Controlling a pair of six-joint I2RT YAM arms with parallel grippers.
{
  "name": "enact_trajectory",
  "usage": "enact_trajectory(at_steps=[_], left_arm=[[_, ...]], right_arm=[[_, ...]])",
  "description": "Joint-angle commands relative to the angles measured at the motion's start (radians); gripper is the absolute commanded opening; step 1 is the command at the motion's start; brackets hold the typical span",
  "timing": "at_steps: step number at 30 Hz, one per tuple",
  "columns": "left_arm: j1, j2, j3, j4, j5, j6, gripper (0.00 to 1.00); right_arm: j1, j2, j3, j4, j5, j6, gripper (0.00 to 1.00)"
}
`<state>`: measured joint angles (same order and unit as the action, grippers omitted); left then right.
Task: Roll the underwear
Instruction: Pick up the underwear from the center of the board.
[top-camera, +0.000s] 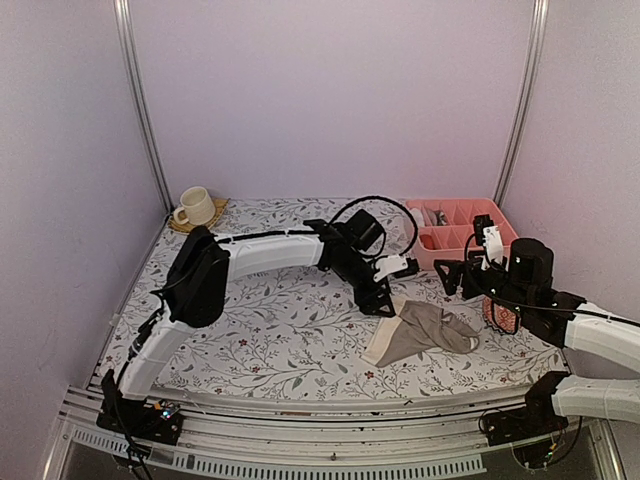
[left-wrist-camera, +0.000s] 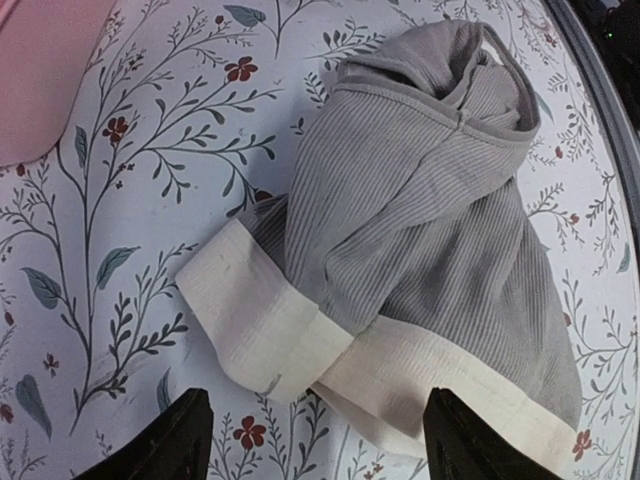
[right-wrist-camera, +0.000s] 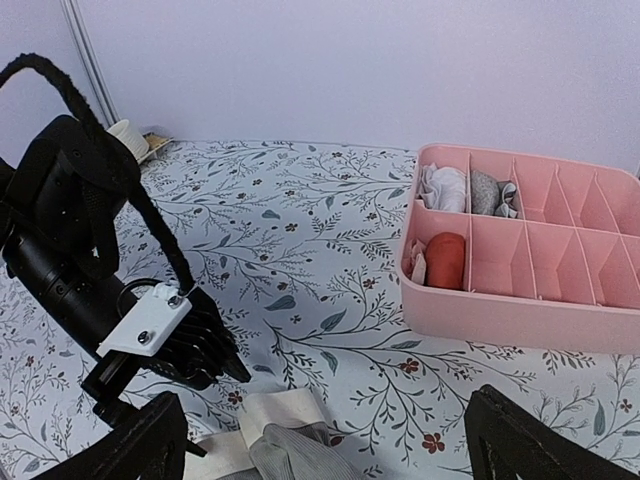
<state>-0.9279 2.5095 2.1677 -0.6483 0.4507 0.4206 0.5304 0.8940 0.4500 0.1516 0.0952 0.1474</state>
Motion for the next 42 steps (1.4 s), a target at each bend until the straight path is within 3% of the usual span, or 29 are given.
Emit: enact_trajectory(at_steps=[1,6,14,17,23,32,42], left_arm=[[-0.019,0.046,0.056,-0.04,-0.022,-0.004,0.72],[-0.025,0.072,0.099,-0.03,-0.039,-0.003,0.7],[-0.028,0.114,0.135,-0.005,-0.087,0.004,0.59],[-0.029,0.116,0.145,-0.005,-0.073,0.009,0.49],[-0.029,0.121,0.166,-0.028,-0.018,0.017,0.0],[-0.011,-0.005,0.139,-0.017,-0.148,0.013,0.0],[0.053,-0.33,-0.109,0.049,-0.142,0.11,0.0]], right_arm=[[0.006,-0.001,-0.003,0.028,-0.029,0.014,0.99],[0.006,0.0,0.0,0.029,-0.041,0.015,0.99],[0.007,0.023,0.007,0.034,-0.061,0.011,0.99],[0.007,0.032,0.009,0.035,-0.067,0.009,0.99],[0.006,0.05,0.015,0.028,-0.063,0.006,0.99],[0.006,0.075,0.018,0.03,-0.067,0.003,0.99],[0.007,0.136,0.03,0.066,-0.167,-0.001,0.99]])
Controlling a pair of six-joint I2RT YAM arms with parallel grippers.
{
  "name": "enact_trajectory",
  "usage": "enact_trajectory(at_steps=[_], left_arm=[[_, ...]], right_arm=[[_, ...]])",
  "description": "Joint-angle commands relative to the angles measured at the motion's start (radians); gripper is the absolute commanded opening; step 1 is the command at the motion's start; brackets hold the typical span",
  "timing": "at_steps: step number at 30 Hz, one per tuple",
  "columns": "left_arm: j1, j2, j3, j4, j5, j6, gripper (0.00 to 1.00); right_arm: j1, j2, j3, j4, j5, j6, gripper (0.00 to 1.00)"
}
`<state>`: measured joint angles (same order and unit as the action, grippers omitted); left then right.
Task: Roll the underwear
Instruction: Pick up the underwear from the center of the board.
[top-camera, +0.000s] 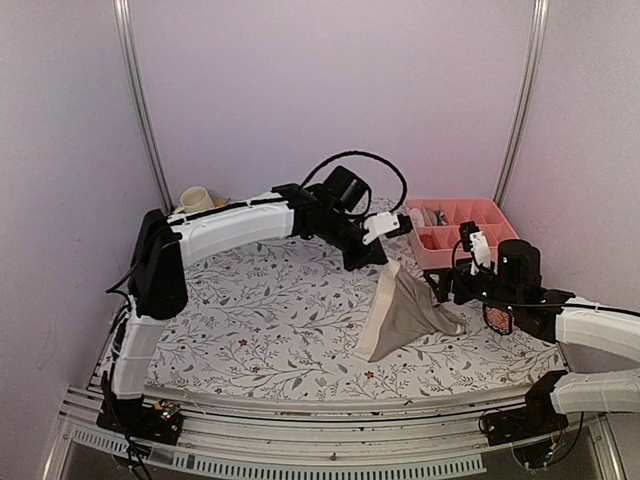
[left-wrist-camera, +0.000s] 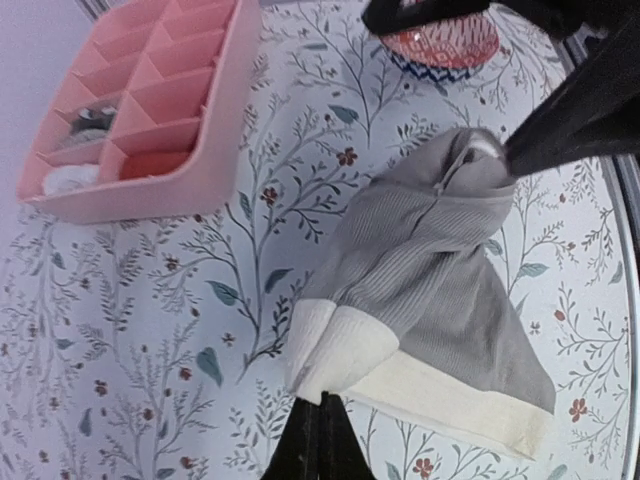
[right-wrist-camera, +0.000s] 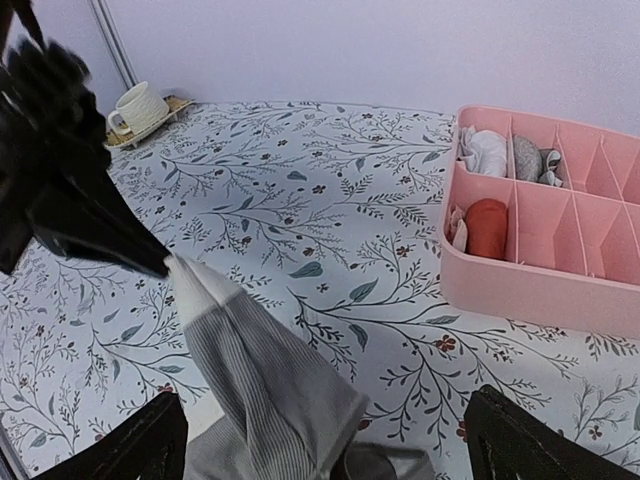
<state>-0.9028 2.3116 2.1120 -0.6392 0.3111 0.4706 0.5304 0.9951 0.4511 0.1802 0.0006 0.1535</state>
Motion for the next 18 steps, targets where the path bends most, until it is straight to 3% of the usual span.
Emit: enact_trajectory(at_steps=[1,5,10,18], left_arm=[[0.03,-0.162,-0.078,0.036,0.005,0.072,0.0],[0.033,-0.286,-0.213,0.047,0.041,0.092,0.0],[0.03,-0.377,-0.35,0.059,0.057,0.084,0.0],[0.071,-0.499,-0.505,0.173,-0.076,0.07,0.0]], right_arm=[[0.009,0.048,0.033,0.041,-0.09,-0.01,0.99],[0.06,0.105,0.043,0.084,-0.132,-0.055,0.99],[0.226,0.195,0.056,0.134,-0.015,-0.261,0.99],[0.235,0.171,0.063,0.131,-0.005,-0.299,0.99]])
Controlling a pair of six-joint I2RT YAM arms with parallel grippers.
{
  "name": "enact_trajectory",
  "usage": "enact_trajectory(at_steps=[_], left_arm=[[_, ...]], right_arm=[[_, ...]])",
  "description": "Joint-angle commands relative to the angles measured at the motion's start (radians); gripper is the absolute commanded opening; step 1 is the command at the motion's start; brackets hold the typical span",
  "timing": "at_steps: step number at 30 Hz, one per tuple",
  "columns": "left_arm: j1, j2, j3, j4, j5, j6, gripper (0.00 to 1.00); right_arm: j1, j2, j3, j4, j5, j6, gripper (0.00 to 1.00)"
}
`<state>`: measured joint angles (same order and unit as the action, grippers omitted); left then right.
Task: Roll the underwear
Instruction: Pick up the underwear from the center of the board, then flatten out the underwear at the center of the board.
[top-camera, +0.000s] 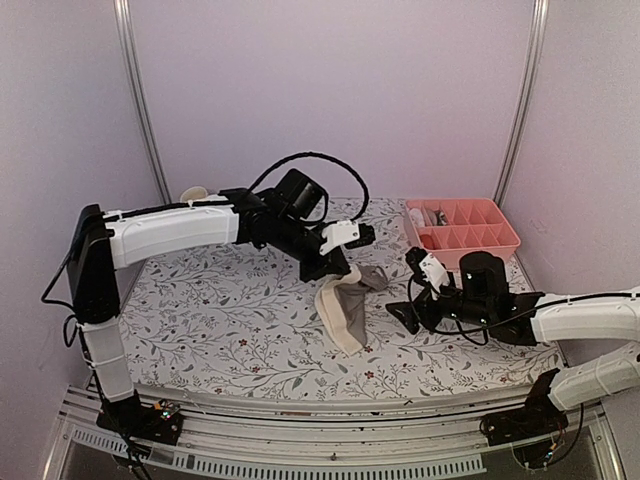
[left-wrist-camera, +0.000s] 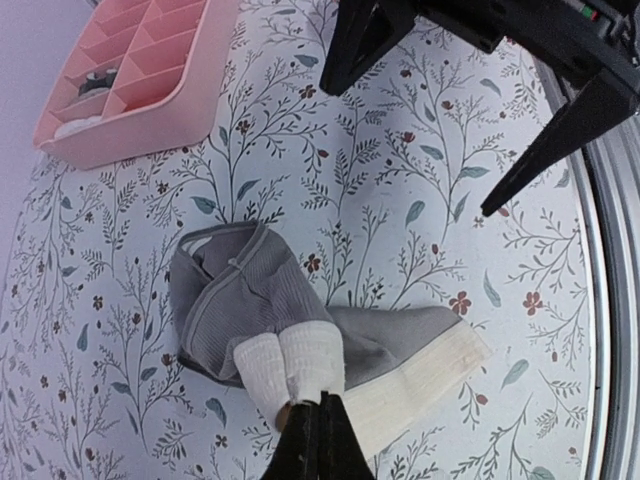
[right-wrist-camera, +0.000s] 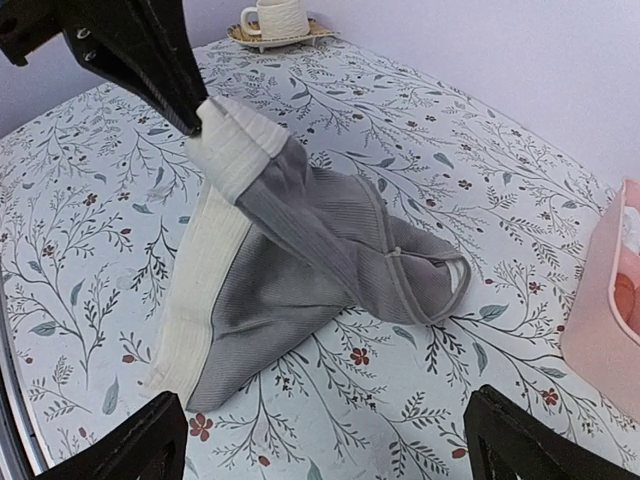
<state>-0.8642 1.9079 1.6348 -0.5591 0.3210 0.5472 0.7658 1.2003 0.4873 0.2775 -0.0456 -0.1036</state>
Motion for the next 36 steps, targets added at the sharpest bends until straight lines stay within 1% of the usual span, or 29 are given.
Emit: enact_trajectory(at_steps=[1,4,7,9,12,14,16,20,24,25,26,28,30,31,32,34,36], left_arm=[[0.046,-0.105,-0.021,0.103,-0.111,-0.011,0.0],[0.096,-0.118,0.031,0.114,-0.138,-0.021,0.0],[0.134,-0.107,0.107,0.115,-0.18,0.003,0.0],[0.146,-0.092,0.165,0.113,-0.209,0.019,0.0],[0.14,-0.056,0.263,0.078,-0.211,0.025,0.0],[0.114,-0.038,0.316,0.051,-0.2,0.018,0.0],[0.064,-0.035,0.313,0.036,-0.196,0.021,0.0],[-0.054,-0.036,0.229,0.02,-0.177,0.002,0.0],[-0.149,0.027,0.132,-0.012,-0.118,-0.043,0.0],[-0.164,0.046,0.121,-0.032,-0.093,-0.052,0.04],[-0.178,0.092,0.12,-0.065,-0.049,-0.057,0.19],[-0.198,0.131,0.145,-0.129,0.041,-0.067,0.61],[-0.198,0.128,0.151,-0.153,0.111,-0.068,0.85],[-0.198,0.114,0.144,-0.151,0.125,-0.06,0.95],[-0.197,0.09,0.137,-0.145,0.131,-0.05,0.98],[-0.191,0.05,0.125,-0.136,0.134,-0.035,0.99],[-0.171,0.009,0.112,-0.11,0.115,-0.052,0.99]], right_arm=[[0.001,-0.047,0.024,0.03,0.052,-0.039,0.99],[0.0,-0.085,0.01,0.025,0.096,-0.038,0.99],[0.001,-0.11,-0.001,0.025,0.121,-0.033,0.99],[0.0,-0.115,-0.002,0.023,0.135,-0.028,0.99],[0.0,-0.121,-0.001,0.015,0.166,-0.023,0.99],[0.0,-0.135,-0.002,0.006,0.201,-0.019,0.99],[0.0,-0.157,-0.007,0.003,0.231,-0.013,0.99],[0.0,-0.224,-0.029,0.003,0.31,0.0,0.99],[0.0,-0.33,-0.064,0.001,0.439,0.018,0.99],[0.0,-0.359,-0.075,0.0,0.459,0.026,0.99],[0.0,-0.389,-0.083,0.0,0.475,0.029,0.99],[0.0,-0.437,-0.1,0.0,0.496,0.038,0.99],[0.0,-0.466,-0.11,0.0,0.509,0.039,0.99],[0.0,-0.467,-0.109,-0.002,0.513,0.039,0.99],[0.0,-0.461,-0.107,-0.003,0.513,0.039,0.99],[0.0,-0.435,-0.096,-0.008,0.505,0.039,0.99],[0.0,-0.4,-0.081,-0.02,0.503,0.044,0.99]])
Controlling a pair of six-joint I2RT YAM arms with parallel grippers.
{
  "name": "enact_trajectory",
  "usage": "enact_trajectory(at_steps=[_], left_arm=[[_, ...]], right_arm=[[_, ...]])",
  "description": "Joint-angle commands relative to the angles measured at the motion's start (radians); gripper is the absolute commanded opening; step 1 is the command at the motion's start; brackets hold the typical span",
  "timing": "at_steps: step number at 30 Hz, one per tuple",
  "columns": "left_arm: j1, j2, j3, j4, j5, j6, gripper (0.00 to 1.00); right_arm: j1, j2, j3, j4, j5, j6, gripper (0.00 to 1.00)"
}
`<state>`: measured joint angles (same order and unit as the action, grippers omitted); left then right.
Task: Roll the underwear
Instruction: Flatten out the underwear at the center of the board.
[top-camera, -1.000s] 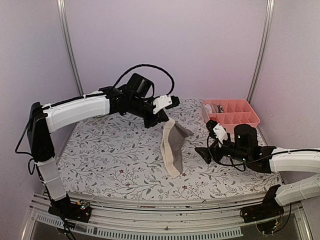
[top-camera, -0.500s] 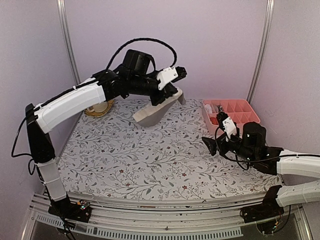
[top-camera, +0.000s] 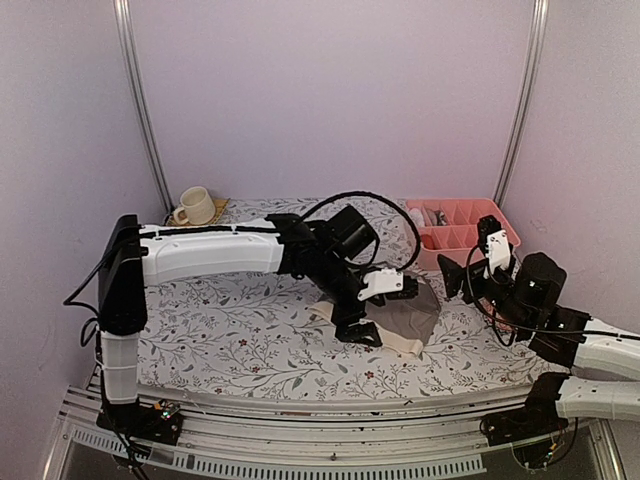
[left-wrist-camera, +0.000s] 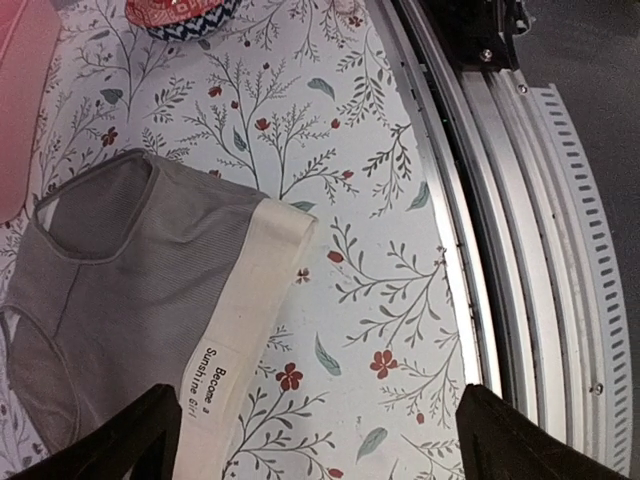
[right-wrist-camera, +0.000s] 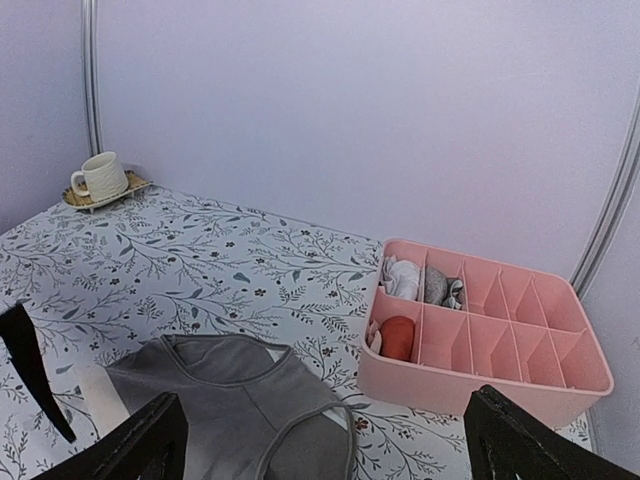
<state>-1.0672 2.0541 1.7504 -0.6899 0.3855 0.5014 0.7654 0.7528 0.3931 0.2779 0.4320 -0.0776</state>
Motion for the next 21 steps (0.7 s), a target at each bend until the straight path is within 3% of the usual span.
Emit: enact_trajectory(at_steps=[1,5,12,21], left_arm=[[0.051,-0.147,-0.016,0.043,0.023,-0.027,0.98],[0.157,-0.125,-0.054,0.112,-0.148,-0.14,0.99],[0.351,-0.003,-0.123,0.118,-0.104,-0.256,0.97],[0.369,0.078,-0.164,0.198,-0.203,-0.196,0.98]], right_arm=[[0.001,0.067,0.022,-0.027,0.023,0.023,0.99],[0.0,0.157,0.07,-0.065,0.004,0.056,0.99],[0.0,0.344,0.173,-0.166,-0.012,0.117,0.99],[0.001,0.439,0.23,-0.232,-0.099,0.112,0.99]])
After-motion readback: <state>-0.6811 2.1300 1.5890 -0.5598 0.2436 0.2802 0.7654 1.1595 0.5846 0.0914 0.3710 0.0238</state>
